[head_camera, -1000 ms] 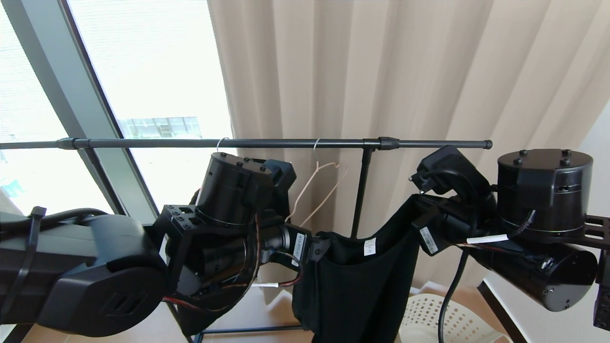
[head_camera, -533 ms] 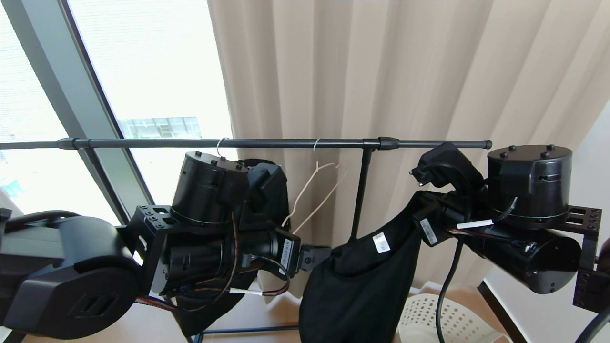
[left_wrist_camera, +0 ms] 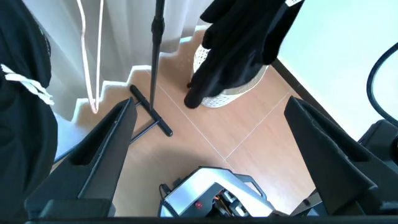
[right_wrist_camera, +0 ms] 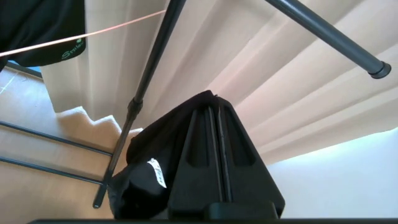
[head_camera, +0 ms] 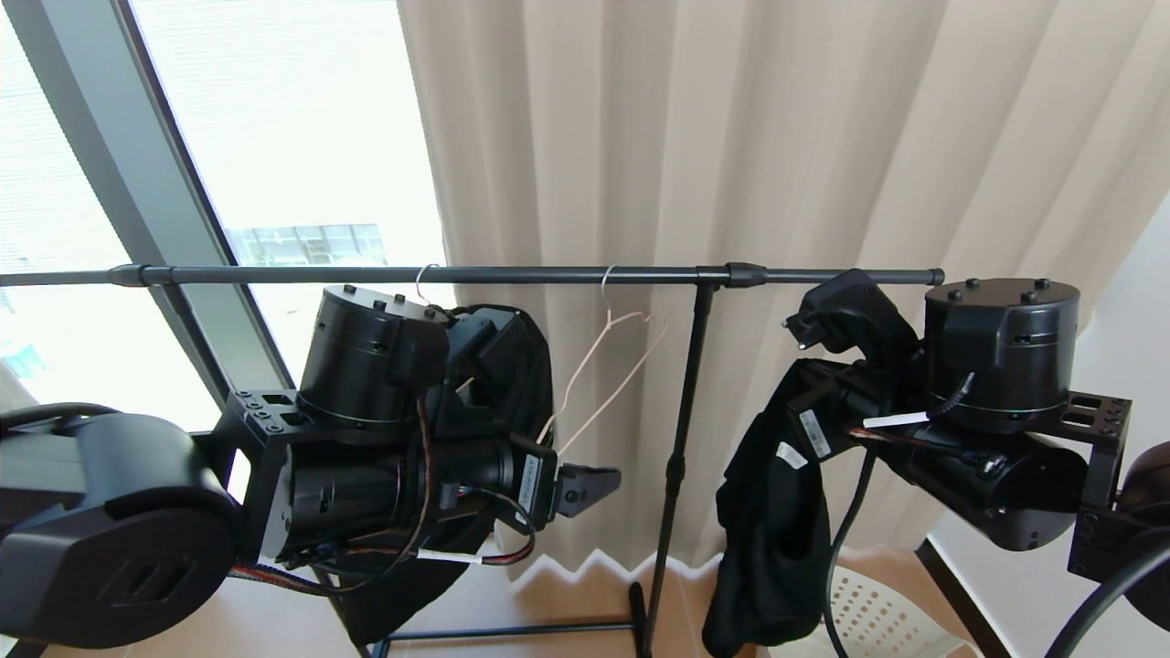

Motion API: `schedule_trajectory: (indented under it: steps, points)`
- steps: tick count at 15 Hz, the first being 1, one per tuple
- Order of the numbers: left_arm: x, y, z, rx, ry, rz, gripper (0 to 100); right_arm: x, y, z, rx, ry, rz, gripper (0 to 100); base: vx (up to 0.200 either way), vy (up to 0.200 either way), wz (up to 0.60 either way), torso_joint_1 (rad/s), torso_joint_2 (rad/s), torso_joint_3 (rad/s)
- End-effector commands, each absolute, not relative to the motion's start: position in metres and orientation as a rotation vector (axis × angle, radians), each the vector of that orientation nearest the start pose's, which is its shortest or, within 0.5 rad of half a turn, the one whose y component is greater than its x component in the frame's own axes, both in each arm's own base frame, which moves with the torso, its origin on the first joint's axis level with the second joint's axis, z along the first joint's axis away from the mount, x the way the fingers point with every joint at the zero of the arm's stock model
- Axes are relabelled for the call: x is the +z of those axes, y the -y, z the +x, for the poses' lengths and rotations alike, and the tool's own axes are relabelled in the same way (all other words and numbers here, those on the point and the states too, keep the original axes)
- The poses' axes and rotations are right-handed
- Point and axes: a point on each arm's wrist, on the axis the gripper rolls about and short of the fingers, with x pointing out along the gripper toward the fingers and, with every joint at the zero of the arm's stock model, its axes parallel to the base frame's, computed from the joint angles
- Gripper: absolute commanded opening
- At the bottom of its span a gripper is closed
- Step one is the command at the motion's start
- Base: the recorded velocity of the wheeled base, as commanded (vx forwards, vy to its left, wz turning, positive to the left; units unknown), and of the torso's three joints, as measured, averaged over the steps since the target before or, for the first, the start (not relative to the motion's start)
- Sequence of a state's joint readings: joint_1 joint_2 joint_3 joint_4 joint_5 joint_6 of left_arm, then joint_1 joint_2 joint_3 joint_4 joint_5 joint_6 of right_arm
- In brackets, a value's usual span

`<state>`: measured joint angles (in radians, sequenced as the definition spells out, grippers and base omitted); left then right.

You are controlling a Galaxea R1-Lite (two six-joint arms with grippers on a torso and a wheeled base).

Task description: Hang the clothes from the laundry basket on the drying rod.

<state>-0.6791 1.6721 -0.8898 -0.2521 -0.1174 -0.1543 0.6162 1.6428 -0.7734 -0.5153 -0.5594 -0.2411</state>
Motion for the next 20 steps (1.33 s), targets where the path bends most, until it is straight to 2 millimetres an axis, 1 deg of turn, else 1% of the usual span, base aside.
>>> schedule_trajectory:
  steps: [1, 4, 6, 8, 9, 14, 18, 20]
  points:
    - [0.178, 0.186, 0.240, -0.706, -0.568, 0.009, 100, 0.181, -0.154, 0.239, 0.090, -0.284, -0.434, 0, 0.000, 0.000, 0.00, 0.000, 0.00, 0.000]
    - [0.170, 0.188, 0.264, -0.638, -0.568, 0.034, 100, 0.183, -0.154, 0.238, 0.090, -0.280, -0.432, 0, 0.000, 0.000, 0.00, 0.000, 0.00, 0.000]
    - [0.163, 0.193, 0.286, -0.606, -0.566, 0.049, 100, 0.184, -0.153, 0.238, 0.089, -0.278, -0.430, 0, 0.000, 0.000, 0.00, 0.000, 0.00, 0.000]
    - [0.162, 0.197, 0.300, -0.591, -0.547, 0.067, 100, 0.184, -0.153, 0.238, 0.088, -0.278, -0.430, 0, 0.000, 0.000, 0.00, 0.000, 0.00, 0.000]
    - [0.159, 0.198, 0.307, -0.589, -0.547, 0.081, 100, 0.183, -0.151, 0.239, 0.080, -0.281, -0.430, 0, 0.000, 0.000, 0.00, 0.000, 0.00, 0.000]
    - [0.146, 0.209, 0.334, -0.562, -0.545, 0.094, 100, 0.184, -0.150, 0.240, 0.077, -0.279, -0.427, 0, 0.000, 0.000, 0.00, 0.000, 0.00, 0.000]
    - [0.138, 0.216, 0.347, -0.551, -0.542, 0.100, 100, 0.185, -0.150, 0.239, 0.078, -0.275, -0.437, 0, 0.000, 0.000, 0.00, 0.000, 0.00, 0.000]
    - [0.131, 0.220, 0.355, -0.539, -0.542, 0.118, 100, 0.185, -0.150, 0.240, 0.079, -0.275, -0.439, 0, 0.000, 0.000, 0.00, 0.000, 0.00, 0.000]
